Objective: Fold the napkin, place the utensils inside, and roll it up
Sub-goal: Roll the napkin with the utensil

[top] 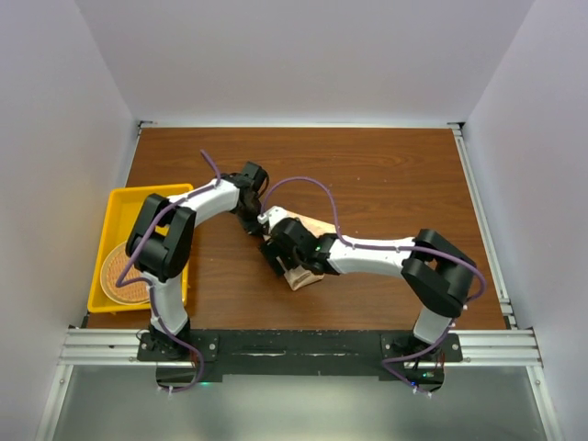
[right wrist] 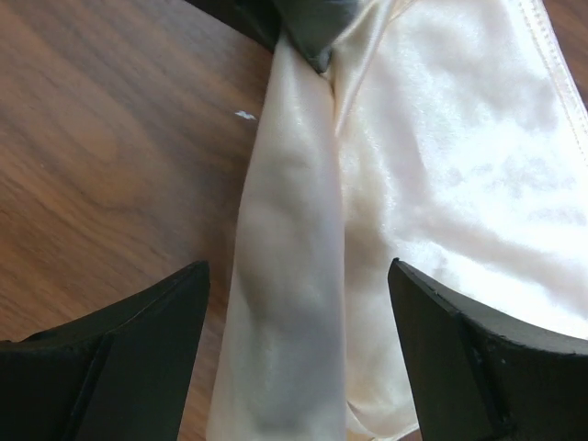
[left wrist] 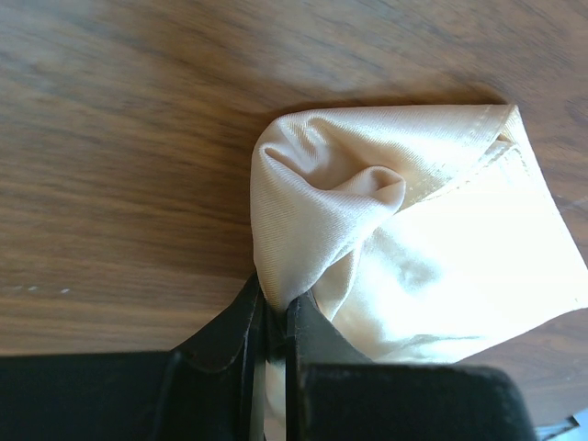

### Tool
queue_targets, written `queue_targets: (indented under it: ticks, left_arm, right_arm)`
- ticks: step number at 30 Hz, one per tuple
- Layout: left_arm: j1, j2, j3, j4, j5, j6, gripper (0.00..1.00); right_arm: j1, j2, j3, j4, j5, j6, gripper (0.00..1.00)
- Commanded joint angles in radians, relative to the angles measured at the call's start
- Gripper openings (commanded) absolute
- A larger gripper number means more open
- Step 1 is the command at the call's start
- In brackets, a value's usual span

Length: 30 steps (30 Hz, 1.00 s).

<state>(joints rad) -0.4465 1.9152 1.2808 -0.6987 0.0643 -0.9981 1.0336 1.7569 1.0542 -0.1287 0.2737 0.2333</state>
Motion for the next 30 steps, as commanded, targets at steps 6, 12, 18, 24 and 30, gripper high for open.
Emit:
queue_targets:
  ticks: [6,12,18,24,30]
  left_arm:
    - [-0.008,0.002,-0.031,0.018,0.014,-0.016,0.0]
    - [-0.008,0.027,0.017,-0.057,-0.003,-0.063,0.0]
    - [-0.008,0.036,0.031,-0.09,-0.004,-0.088,0.0]
    - [-0.008,0.038,0.032,-0.11,-0.006,-0.1,0.0]
    - [-0.008,0.035,0.04,-0.133,-0.015,-0.105,0.0]
  right_arm:
    - [-0.011,-0.122,-0.065,0.155,-0.011,-0.047,0.83]
    - [0.008,-0.068,-0.025,0.172,-0.01,-0.054,0.71]
    - [0.028,-0.018,-0.023,0.201,0.028,-0.057,0.68]
    - [0.046,0.047,0.004,0.215,0.076,-0.071,0.67]
    - [0.06,0.101,0.03,0.164,0.174,-0.022,0.38]
